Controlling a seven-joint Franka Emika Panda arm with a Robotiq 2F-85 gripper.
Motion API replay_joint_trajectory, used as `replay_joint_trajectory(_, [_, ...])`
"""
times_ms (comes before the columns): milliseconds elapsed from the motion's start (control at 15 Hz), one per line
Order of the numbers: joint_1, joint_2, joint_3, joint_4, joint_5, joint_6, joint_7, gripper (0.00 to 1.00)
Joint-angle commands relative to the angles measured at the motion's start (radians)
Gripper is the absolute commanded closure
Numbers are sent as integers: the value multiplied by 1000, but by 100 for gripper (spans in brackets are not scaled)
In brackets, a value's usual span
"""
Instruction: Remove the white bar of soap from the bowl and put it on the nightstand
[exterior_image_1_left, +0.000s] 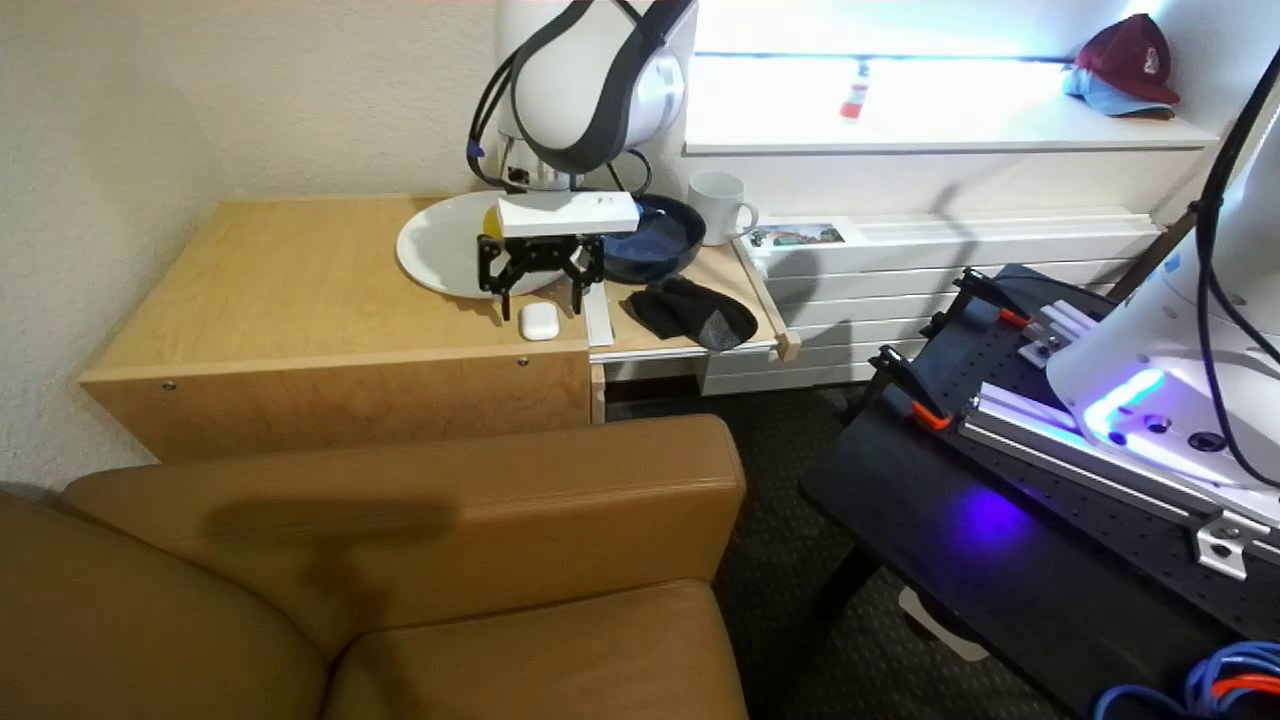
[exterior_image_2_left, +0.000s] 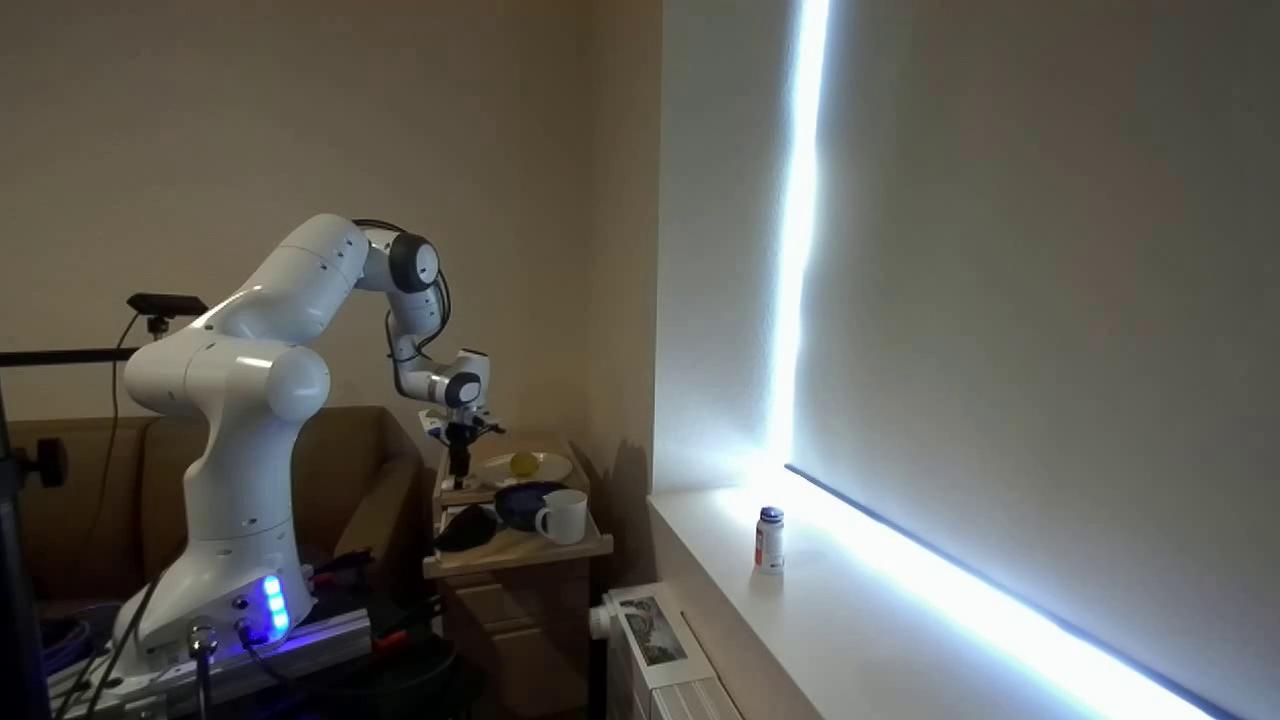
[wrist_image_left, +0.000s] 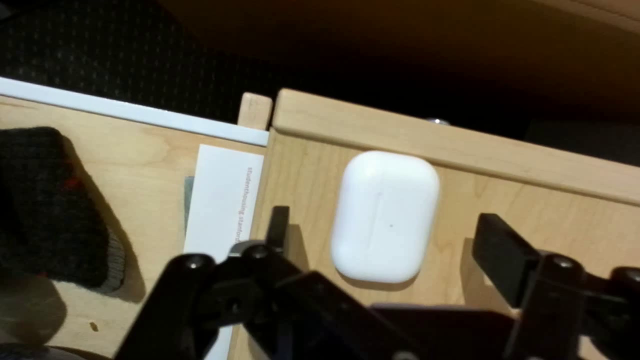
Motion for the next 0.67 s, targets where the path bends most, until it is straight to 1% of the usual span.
replay_joint_trajectory(0, [-23, -40, 19, -12, 4, -76, -42, 0])
replay_joint_trajectory(67, [-37, -67, 34, -29, 14, -102, -66, 0])
replay_joint_trajectory(133, [-75, -113, 72, -57, 37, -147, -126, 0])
replay_joint_trajectory(200, [-92, -151, 87, -81, 52, -178, -161, 0])
replay_joint_trajectory(267, [-124, -209, 116, -120, 86, -208, -220, 0])
replay_joint_trajectory(333, [-139, -257, 126, -149, 112, -228, -257, 0])
replay_joint_trajectory(400, [-157, -305, 140, -185, 143, -216, -312, 0])
replay_joint_trajectory(533, [-212, -412, 186, -266, 248, -160, -467, 0])
replay_joint_trajectory(600, [-142, -286, 128, -134, 186, -202, -357, 0])
